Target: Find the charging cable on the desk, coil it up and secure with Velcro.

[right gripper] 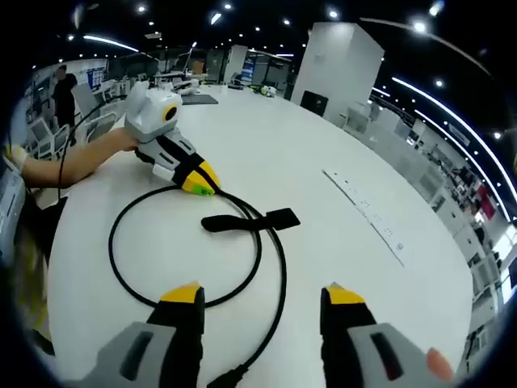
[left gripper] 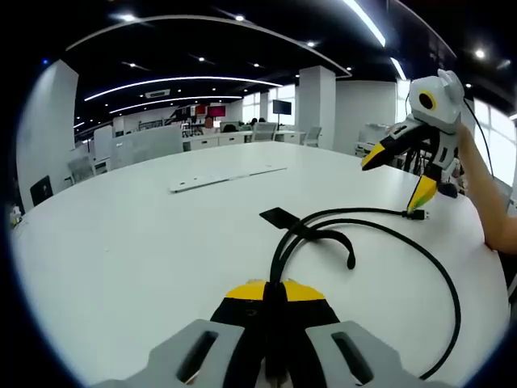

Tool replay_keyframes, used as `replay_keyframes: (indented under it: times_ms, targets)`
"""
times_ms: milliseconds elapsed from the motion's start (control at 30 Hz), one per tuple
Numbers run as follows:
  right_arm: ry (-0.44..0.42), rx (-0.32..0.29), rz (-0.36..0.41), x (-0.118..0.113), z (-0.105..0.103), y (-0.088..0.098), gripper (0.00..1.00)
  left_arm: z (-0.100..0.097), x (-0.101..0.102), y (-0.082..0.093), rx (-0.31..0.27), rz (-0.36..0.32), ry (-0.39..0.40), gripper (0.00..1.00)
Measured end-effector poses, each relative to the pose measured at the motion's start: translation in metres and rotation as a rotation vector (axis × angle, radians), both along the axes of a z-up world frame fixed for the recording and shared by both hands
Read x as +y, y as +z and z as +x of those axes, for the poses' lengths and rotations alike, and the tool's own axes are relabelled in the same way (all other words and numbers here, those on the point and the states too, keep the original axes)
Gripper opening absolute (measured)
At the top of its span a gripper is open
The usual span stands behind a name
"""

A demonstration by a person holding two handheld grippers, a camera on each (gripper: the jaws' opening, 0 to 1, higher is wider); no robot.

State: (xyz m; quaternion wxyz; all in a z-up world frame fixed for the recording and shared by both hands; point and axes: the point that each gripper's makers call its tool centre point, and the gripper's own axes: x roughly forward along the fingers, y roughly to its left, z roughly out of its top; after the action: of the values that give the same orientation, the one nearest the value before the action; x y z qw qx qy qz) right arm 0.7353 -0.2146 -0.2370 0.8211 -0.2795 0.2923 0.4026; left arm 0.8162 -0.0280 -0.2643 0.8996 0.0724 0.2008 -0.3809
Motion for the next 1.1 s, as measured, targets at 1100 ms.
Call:
replay_keyframes:
  times_ms: [1100]
  targets:
    - [-0.115,0.199,0.038,0.007,0.011,-0.045,0.49,-0.059,-0.031,-0.009,-0.017,0.009,-0.001,0.06]
